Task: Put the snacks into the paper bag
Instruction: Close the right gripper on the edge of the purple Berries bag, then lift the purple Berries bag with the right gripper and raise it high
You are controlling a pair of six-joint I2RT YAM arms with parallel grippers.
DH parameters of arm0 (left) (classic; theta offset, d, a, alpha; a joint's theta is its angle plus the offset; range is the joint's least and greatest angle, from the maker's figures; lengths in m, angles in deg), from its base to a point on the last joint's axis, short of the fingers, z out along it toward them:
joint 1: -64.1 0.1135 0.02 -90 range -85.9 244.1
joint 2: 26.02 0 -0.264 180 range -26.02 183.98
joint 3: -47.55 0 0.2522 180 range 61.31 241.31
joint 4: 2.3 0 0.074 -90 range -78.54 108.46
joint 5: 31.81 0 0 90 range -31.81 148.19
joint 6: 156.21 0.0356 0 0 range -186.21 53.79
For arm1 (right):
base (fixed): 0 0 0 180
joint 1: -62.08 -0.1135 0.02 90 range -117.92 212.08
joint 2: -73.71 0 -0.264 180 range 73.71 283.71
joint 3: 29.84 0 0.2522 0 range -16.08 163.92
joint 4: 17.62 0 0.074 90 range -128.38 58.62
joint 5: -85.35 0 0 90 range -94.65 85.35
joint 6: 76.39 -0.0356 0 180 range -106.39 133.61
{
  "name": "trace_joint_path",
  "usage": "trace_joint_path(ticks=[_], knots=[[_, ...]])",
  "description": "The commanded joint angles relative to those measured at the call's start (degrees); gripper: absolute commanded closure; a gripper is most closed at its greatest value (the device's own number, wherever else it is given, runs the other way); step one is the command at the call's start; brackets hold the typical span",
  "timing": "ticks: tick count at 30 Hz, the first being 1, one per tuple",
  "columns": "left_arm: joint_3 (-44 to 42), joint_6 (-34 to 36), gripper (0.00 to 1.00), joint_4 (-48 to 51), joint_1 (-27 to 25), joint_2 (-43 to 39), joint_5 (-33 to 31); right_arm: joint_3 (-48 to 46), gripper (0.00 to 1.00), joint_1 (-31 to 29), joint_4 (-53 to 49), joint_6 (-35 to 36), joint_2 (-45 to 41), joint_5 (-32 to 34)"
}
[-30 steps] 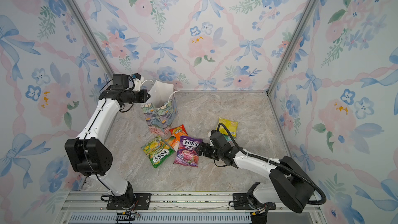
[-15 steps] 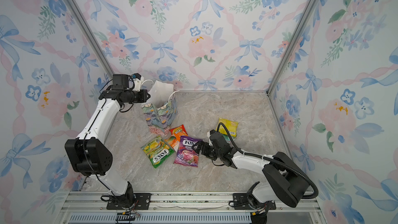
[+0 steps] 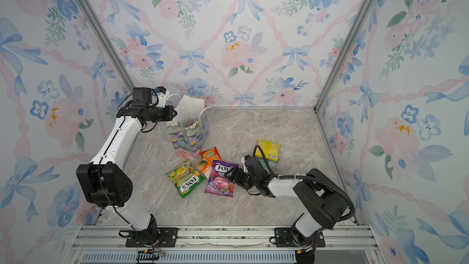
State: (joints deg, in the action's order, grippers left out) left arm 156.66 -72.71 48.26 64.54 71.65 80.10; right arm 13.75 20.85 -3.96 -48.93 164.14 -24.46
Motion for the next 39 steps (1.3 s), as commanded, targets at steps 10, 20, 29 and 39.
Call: trace_joint_path(ticks=[10, 20, 29, 39], knots=[[-1.12, 0.85, 1.0, 0.12, 0.0, -0.56, -0.82, -0.12, 0.53, 0.1, 8.99, -5.01, 5.85, -2.19], [-1.09, 0.88, 1.0, 0.12, 0.01, -0.64, -0.95, 3.75, 0.91, 0.37, -6.0, 2.19, -2.17, 0.41], [-1.12, 0.78, 1.0, 0.12, 0.03, -0.57, -0.73, 11.84, 1.0, 1.02, -23.2, 11.1, -10.7, 3.11], [-0.97, 0.76, 1.0, 0.12, -0.09, -0.55, -0.47, 24.6, 1.0, 4.67, -37.65, 19.4, -13.27, 4.61]])
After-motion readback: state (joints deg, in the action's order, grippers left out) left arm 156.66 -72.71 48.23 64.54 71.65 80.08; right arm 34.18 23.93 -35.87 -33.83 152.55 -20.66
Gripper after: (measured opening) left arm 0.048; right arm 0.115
